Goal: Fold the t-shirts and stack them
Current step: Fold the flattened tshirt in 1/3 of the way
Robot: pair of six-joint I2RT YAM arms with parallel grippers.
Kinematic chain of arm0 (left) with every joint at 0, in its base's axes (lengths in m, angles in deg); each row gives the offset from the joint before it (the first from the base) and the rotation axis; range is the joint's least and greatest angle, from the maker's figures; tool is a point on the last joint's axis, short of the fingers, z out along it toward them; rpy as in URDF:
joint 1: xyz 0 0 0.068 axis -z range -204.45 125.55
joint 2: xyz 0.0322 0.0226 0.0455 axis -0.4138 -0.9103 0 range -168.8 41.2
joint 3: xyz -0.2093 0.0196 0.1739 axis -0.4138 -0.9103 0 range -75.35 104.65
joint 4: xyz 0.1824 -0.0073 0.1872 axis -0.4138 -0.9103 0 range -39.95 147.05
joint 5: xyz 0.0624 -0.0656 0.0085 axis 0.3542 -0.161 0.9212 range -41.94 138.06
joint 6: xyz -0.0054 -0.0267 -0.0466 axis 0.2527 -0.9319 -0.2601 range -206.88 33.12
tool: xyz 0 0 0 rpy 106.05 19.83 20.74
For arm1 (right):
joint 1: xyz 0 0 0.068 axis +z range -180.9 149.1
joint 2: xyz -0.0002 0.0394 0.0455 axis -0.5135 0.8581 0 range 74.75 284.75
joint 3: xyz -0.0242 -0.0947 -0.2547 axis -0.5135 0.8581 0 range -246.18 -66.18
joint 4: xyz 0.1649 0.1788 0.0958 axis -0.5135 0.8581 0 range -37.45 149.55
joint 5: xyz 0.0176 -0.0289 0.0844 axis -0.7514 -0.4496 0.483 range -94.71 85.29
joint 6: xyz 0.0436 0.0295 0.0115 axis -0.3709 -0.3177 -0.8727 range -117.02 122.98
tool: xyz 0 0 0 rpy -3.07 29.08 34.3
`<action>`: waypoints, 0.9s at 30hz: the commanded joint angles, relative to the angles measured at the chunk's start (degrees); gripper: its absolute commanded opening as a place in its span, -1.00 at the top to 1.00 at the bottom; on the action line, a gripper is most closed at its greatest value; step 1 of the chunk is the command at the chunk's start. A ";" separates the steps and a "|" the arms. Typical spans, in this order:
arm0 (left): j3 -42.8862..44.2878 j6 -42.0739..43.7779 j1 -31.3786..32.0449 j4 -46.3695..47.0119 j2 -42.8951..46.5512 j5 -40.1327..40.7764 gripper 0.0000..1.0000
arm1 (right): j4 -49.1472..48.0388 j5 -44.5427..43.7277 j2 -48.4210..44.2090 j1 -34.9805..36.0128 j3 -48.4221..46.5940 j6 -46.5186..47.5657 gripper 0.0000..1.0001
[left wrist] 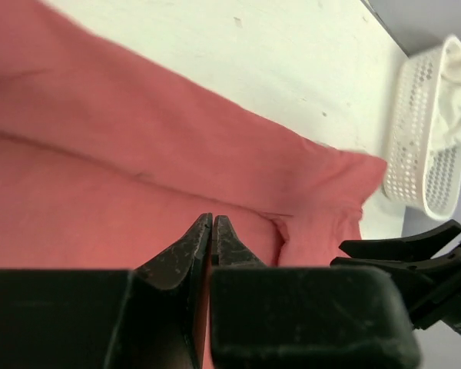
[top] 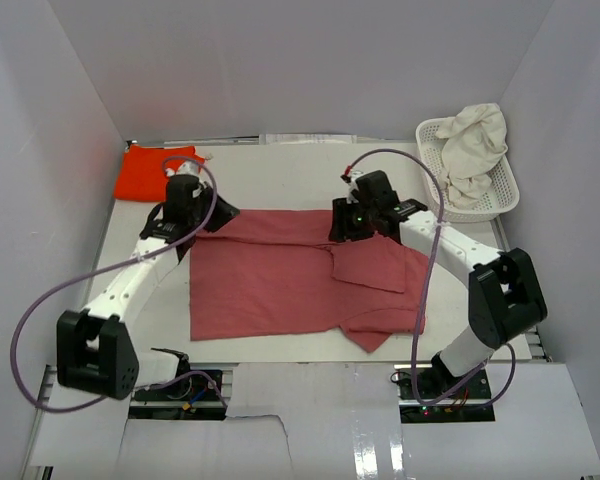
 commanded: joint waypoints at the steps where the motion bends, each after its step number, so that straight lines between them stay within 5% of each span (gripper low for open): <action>1: -6.57 -2.41 -3.91 -5.09 11.47 9.37 0.70 | -2.43 0.16 4.70 5.62 -8.06 4.13 -0.10; 6: -9.05 -3.65 -11.66 -6.94 17.82 4.66 0.67 | 0.09 -1.85 13.68 11.77 -19.12 7.56 -0.08; 14: -14.05 -6.89 -33.18 -3.62 1.57 -23.22 0.81 | 3.28 -2.83 27.66 17.50 -35.23 11.26 -0.07; 19: -17.92 -10.50 -34.87 2.98 -0.29 -25.17 0.73 | 6.87 0.34 37.48 18.91 -50.14 12.75 -0.08; 27: -16.26 -8.57 -34.96 4.39 -4.84 -29.56 0.61 | 8.19 -2.47 47.43 21.19 -60.11 19.43 -0.11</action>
